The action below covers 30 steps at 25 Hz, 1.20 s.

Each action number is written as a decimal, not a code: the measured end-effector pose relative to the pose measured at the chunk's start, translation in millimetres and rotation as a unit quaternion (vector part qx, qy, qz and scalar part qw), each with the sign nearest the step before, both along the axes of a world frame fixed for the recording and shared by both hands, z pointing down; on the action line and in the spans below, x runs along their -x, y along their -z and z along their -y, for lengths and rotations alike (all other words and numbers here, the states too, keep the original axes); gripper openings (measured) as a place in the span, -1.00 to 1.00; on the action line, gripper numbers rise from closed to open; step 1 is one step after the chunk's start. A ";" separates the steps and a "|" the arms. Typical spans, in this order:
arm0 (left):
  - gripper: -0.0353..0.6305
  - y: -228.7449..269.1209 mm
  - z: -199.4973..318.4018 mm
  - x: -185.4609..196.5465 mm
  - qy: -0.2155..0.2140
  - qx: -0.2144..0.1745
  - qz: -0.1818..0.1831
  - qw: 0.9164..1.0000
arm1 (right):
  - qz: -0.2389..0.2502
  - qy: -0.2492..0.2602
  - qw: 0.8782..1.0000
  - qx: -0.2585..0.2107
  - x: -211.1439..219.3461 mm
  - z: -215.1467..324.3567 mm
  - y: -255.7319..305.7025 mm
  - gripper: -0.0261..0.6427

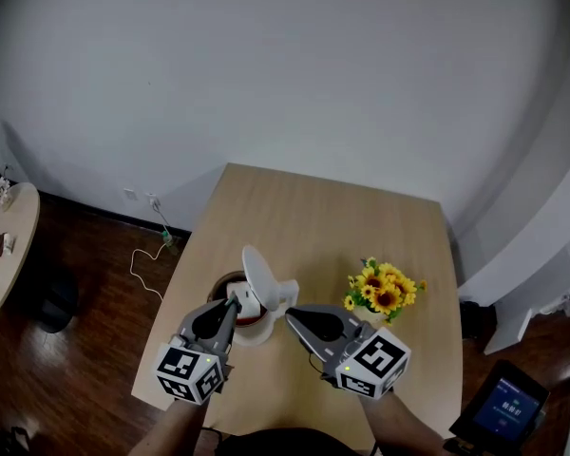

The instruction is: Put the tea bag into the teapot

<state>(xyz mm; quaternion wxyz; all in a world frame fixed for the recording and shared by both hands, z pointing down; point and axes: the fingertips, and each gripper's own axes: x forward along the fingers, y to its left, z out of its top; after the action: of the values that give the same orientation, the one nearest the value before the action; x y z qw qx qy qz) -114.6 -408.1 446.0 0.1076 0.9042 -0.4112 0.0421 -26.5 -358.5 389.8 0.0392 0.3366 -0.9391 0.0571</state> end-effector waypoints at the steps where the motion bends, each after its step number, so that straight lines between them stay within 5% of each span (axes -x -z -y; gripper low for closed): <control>1: -0.81 -4.0 6.6 1.1 0.002 0.002 -0.001 1.000 | 0.002 -0.002 1.000 0.002 0.3 8.4 -4.6 -0.92; 18: -0.80 -33.9 28.6 4.9 -0.003 0.016 0.027 0.999 | 0.001 -0.022 1.000 0.005 6.4 10.3 -17.5 -0.92; 30: -0.74 -50.8 44.4 -7.0 -0.015 0.018 0.095 0.995 | 0.000 -0.042 0.999 0.011 -7.9 8.4 -25.8 -0.92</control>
<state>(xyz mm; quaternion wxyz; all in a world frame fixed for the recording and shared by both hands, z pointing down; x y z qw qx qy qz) -107.7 -452.5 496.8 0.0834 0.9004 -0.4046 0.1364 -18.7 -367.0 415.6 0.0404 0.3755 -0.9233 0.0693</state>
